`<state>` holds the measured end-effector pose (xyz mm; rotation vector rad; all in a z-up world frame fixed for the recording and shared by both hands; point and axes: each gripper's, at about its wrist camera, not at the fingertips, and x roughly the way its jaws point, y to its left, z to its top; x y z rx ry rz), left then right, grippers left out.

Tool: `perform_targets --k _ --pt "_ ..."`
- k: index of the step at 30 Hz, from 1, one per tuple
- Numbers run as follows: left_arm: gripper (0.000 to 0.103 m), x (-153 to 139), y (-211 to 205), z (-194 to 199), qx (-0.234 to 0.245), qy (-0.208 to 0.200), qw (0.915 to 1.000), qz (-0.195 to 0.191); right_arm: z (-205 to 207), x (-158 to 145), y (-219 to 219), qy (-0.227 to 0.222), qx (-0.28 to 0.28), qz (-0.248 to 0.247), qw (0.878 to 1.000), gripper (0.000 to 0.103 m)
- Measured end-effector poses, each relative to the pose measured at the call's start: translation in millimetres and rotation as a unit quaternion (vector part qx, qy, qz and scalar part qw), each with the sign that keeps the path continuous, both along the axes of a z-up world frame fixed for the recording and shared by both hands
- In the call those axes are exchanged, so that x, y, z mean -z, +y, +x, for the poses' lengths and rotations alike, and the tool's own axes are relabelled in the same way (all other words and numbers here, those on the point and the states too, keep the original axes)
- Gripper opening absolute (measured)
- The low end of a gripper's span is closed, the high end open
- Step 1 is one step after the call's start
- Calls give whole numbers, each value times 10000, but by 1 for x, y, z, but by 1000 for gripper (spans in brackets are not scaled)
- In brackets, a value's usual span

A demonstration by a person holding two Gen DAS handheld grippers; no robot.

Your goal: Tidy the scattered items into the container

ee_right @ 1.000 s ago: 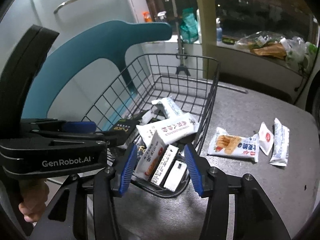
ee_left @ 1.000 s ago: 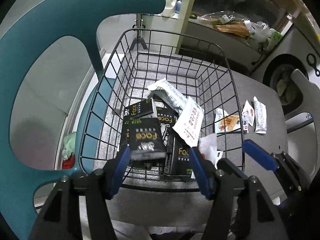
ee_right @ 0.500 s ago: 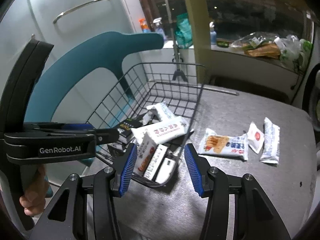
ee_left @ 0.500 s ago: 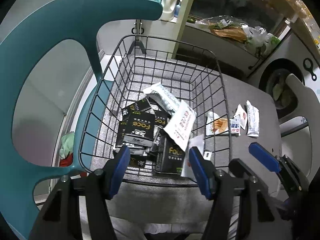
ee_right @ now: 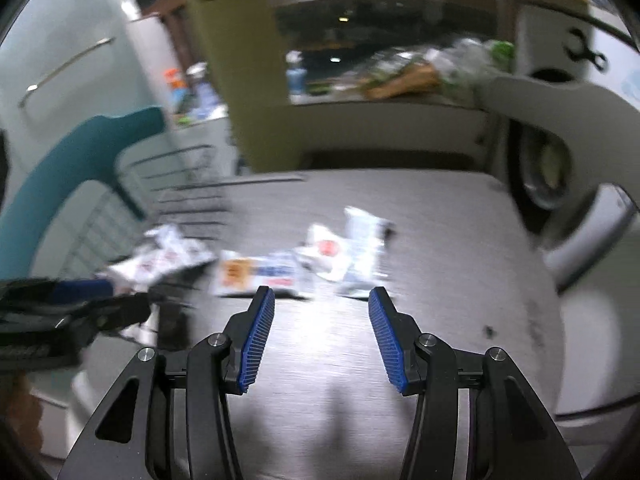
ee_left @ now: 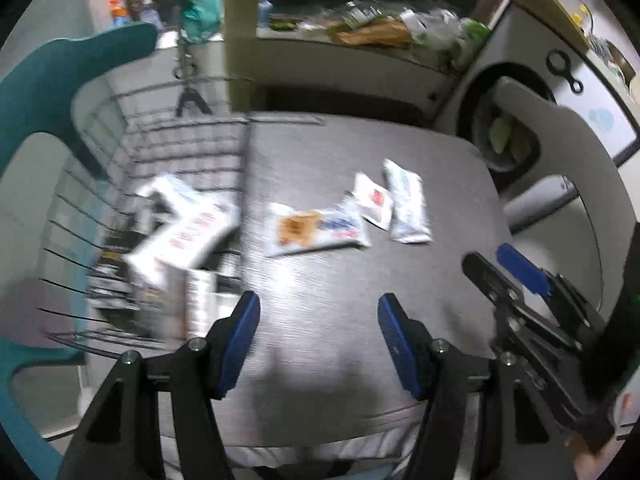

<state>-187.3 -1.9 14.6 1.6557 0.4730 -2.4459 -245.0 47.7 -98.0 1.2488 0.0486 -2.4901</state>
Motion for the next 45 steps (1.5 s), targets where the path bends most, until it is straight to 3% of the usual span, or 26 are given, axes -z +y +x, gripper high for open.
perform_targets --k 6,13,24,45 --pt "67 49 50 -25 76 -341 9992 -201 -22 54 44 -358 400 112 9985 50" --pt "67 98 46 -48 -221 -684 9970 -281 -50 96 46 -591 364 140 9975 50" --pt "67 76 16 -94 -370 -334 9979 -414 -98 91 10 -386 414 -250 9981 50" --pt "67 110 -29 -149 -631 -327 9964 -459 -121 119 -24 -467 358 -11 9983 50"
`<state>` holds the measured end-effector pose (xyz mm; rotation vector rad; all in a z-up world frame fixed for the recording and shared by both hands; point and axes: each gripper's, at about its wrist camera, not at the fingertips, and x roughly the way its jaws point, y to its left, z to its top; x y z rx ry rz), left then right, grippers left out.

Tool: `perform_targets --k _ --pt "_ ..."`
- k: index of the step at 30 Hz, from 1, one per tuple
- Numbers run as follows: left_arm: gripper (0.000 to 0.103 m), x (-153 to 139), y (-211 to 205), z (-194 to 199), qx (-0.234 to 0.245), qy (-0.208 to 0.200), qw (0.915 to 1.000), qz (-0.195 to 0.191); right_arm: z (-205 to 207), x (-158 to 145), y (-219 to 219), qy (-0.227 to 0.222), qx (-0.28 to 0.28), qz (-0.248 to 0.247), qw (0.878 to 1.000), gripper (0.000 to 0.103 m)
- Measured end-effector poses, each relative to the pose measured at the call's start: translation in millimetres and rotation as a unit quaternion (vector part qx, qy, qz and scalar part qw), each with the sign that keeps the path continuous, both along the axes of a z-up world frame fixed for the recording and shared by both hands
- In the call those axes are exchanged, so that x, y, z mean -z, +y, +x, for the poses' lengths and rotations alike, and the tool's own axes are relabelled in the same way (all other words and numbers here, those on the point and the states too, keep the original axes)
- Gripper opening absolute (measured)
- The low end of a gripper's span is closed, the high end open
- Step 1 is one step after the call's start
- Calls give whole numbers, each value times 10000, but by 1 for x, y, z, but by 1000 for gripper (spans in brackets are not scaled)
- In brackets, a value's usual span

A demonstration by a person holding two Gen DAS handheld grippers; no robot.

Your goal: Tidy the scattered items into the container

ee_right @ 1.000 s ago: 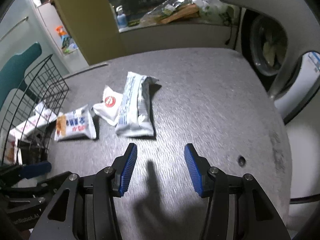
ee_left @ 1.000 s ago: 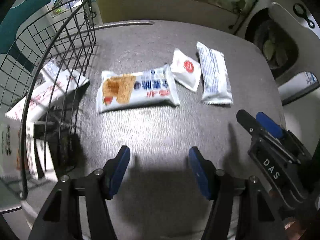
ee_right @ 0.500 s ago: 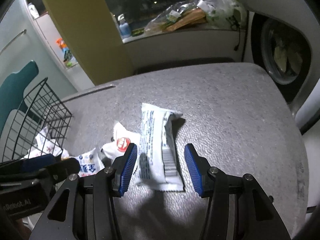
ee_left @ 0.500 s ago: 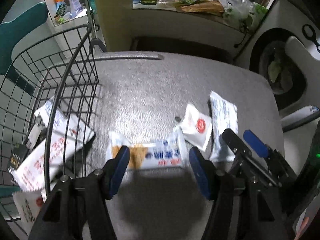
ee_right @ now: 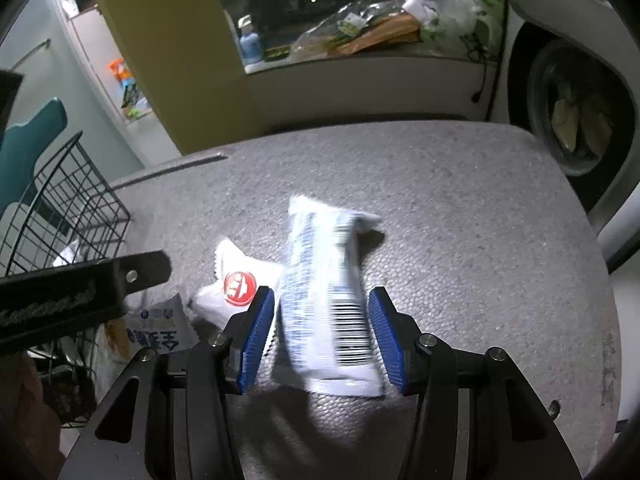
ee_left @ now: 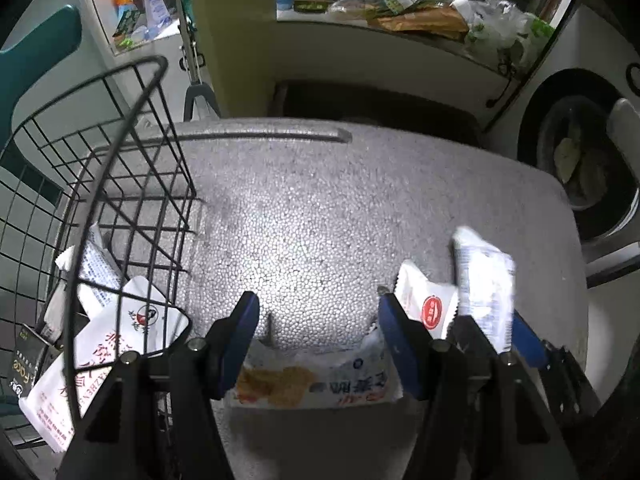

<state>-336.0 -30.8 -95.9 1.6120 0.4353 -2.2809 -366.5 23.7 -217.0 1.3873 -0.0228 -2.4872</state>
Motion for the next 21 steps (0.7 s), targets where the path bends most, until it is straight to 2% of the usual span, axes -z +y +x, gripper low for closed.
perform_targets --k 4,8,12,21 --pt "67 11 0 0 15 -101 9999 72 4 4 -9 3 -80 322 9995 50" --pt "67 17 4 10 53 -165 9998 69 14 7 -8 -50 -181 354 9992 49" --pt "67 23 12 28 91 -259 9993 259 36 6 2 -63 -161 448 9988 49" --pt "68 25 42 76 244 -299 9987 324 92 3 31 -231 -201 475 9984 49"
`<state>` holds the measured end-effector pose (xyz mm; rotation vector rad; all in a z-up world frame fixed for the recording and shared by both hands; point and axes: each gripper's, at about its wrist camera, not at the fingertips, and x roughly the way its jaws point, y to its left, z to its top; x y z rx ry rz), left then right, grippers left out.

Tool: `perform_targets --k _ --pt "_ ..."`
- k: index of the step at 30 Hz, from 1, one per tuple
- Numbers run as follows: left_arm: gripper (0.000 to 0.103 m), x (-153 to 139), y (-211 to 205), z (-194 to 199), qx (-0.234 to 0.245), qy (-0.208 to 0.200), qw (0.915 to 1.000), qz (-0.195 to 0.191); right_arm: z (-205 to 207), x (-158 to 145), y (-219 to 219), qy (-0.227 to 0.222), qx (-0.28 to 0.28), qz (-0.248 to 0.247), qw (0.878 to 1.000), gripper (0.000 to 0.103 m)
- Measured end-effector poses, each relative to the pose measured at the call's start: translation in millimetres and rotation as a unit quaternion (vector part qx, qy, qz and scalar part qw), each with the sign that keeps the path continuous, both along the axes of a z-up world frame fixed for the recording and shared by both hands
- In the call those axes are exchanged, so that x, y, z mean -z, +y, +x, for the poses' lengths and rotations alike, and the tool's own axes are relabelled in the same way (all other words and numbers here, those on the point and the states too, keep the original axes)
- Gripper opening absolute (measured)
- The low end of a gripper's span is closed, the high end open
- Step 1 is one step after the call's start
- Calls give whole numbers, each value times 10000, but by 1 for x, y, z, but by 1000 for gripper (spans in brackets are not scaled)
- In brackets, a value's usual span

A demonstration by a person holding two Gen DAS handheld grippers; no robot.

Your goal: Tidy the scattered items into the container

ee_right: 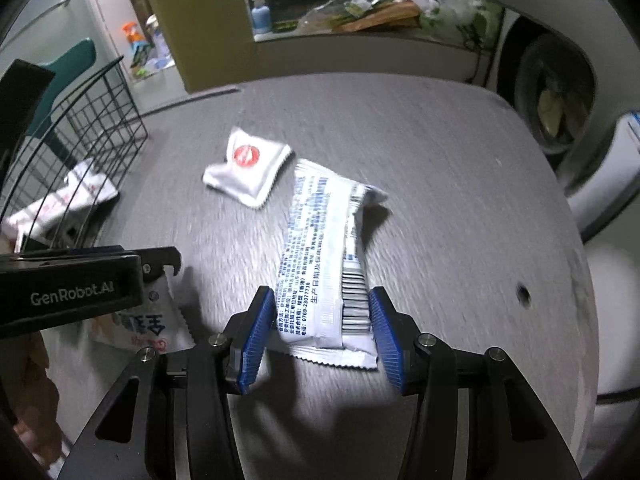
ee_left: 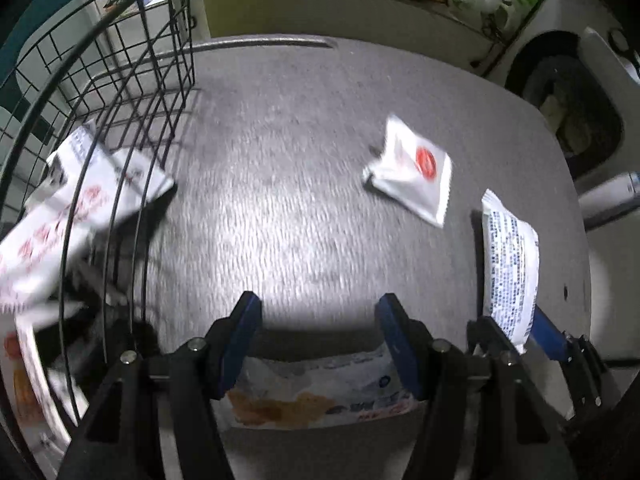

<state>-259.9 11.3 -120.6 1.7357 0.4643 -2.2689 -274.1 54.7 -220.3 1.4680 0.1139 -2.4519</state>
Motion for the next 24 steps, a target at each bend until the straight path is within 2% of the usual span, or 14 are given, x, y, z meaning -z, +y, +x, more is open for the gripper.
perform_targets --k 10,20,22,24 --pt "68 -9 31 44 271 -18 9996 70 66 -5 32 -239 100 13 9997 49" --pt "68 -43 22 98 279 219 9994 -32 82 -35 20 122 -20 38 9999 49" --pt "68 -45 17 112 211 192 9996 -48 80 -42 12 201 -153 -48 9997 49" --pt "68 -40 13 123 93 104 9999 102 76 -45 -2 218 -401 -84 9989 49"
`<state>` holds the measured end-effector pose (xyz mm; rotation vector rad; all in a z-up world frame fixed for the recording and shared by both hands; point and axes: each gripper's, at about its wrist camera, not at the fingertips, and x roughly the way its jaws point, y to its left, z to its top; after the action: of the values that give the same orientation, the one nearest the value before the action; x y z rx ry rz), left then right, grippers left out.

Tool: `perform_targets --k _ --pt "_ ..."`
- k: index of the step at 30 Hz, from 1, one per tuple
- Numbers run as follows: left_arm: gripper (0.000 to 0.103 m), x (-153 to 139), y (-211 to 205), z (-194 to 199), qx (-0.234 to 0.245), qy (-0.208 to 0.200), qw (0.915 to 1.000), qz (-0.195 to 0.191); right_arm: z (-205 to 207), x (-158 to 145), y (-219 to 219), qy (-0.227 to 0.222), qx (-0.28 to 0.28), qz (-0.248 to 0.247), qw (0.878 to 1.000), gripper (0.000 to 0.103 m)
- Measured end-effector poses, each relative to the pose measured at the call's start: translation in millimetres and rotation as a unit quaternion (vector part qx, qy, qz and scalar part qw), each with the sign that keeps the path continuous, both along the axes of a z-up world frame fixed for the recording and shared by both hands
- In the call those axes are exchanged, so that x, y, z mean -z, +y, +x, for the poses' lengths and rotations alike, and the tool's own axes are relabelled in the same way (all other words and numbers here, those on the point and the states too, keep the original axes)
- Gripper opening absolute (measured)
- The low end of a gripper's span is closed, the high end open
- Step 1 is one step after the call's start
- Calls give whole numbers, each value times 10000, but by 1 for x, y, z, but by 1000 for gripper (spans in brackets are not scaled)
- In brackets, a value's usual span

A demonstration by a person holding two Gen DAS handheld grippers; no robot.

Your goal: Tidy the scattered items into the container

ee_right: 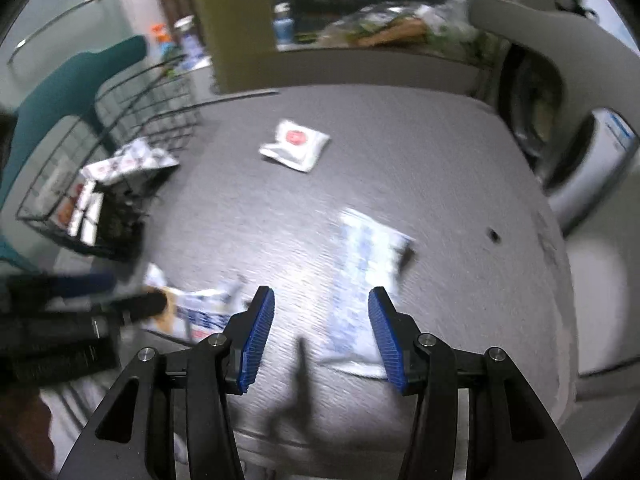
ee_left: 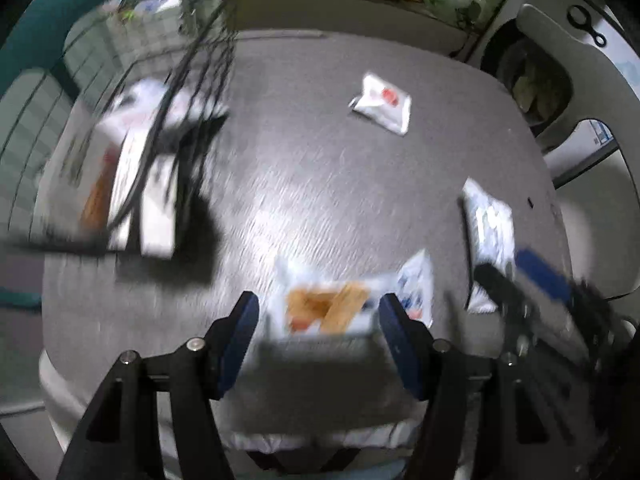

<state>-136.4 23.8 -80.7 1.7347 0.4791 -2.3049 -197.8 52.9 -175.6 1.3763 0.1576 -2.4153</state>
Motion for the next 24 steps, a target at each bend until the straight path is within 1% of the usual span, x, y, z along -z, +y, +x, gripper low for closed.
perform_targets --k 2,5,10,15,18,24 --pt "68 6 -6 9 -70 -37 9999 105 -2 -1 -13 116 -96 131 9998 49" --pt "68 16 -7 15 -120 -176 9997 142 -8 1 -32 214 -297 272 9990 49" --pt "68 27 -14 16 -177 -291 9994 98 -12 11 -51 136 -606 379 9974 49" --pt "68 32 -21 16 -221 -331 9991 127 0 19 -48 94 -720 488 9962 49" --pt "68 34 -23 18 -262 -368 9990 74 6 21 -45 33 -784 527 9955 49" --pt "68 32 -20 16 -212 -323 9992 49 25 26 -40 -169 -859 374 9955 49"
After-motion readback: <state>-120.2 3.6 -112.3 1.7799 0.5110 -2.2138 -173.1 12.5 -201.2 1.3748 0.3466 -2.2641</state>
